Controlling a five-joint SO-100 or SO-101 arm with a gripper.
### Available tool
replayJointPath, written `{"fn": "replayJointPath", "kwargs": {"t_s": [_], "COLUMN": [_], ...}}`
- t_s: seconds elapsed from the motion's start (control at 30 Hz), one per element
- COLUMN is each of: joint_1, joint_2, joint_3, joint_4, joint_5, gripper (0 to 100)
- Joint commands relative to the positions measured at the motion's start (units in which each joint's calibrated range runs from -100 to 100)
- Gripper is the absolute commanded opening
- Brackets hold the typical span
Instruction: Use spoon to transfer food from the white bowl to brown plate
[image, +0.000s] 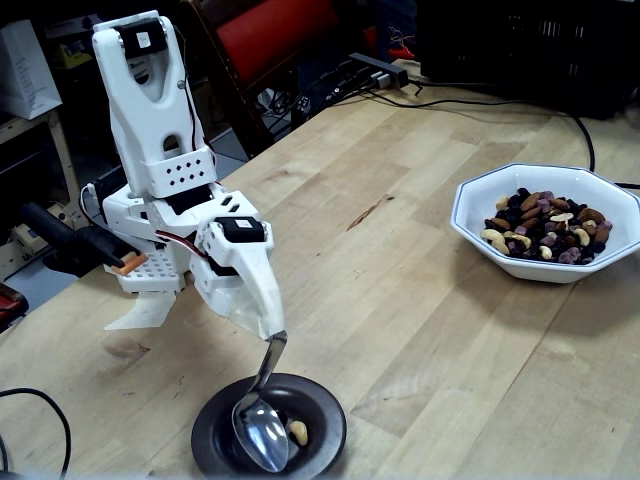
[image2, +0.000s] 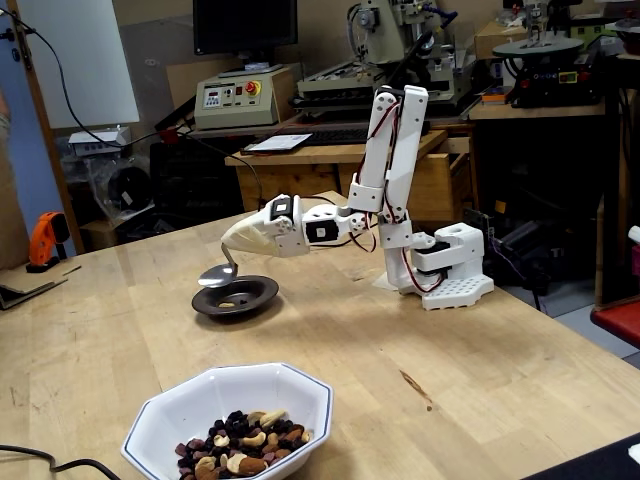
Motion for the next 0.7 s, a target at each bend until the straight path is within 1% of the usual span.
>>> {"fn": "replayJointPath", "kwargs": {"t_s": [0.0, 0.23, 0.33, 0.57, 0.67], "joint_1": [-0.32, -0.03, -0.25, -0.84, -3.36], "joint_2": [-1.04, -1.04, -1.04, -1.04, -1.04], "joint_3": [-0.80, -5.05, -7.17, -9.56, -9.56], "joint_4": [-1.57, -1.57, -1.57, -1.57, -1.57], "joint_5": [-3.22, -9.38, -11.09, -11.97, -11.97], "gripper": [4, 4, 4, 4, 4]}}
